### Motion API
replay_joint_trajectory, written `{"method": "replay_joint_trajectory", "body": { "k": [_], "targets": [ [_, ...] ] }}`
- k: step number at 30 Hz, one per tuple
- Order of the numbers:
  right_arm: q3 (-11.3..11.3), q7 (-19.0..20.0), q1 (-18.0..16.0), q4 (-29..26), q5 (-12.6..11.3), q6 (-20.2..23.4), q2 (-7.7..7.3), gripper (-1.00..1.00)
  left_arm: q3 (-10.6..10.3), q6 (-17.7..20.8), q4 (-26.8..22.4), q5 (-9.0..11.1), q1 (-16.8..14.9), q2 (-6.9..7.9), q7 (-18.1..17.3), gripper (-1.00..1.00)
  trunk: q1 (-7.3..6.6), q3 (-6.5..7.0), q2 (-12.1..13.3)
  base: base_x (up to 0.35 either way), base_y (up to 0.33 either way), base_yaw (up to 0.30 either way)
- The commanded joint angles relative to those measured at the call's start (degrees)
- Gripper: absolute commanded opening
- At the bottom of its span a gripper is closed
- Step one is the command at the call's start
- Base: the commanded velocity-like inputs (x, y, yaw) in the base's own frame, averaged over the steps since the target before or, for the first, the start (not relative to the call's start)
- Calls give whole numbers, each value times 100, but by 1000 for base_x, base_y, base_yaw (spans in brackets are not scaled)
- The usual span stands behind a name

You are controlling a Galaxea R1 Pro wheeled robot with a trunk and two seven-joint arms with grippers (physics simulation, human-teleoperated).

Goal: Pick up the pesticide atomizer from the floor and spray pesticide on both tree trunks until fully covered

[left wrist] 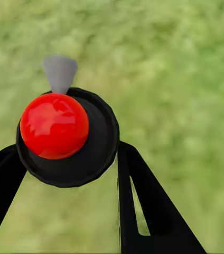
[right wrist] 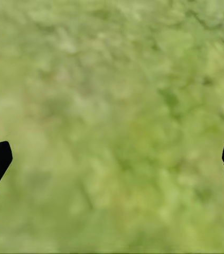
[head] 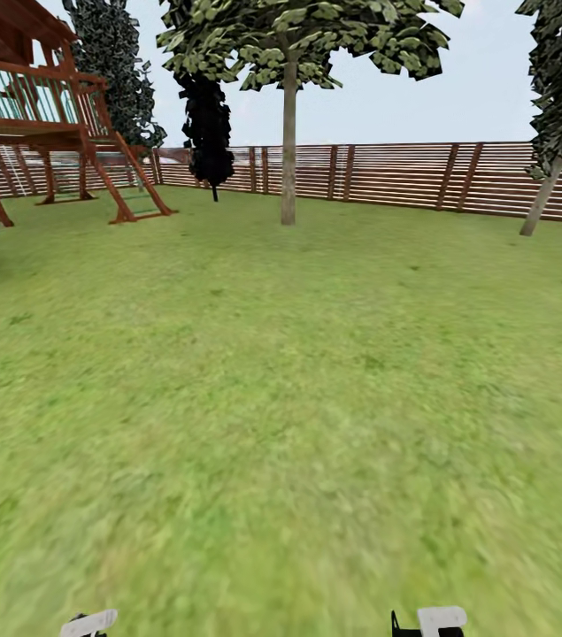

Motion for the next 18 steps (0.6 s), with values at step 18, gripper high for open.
{"method": "replay_joint_trajectory", "body": {
  "k": [18],
  "targets": [
    [-27,-36,-5,9,61,-13,0,100,47,-23,7,-59,-5,0,2,-100,3,-5,-2,339,0,0]
  ]
}}
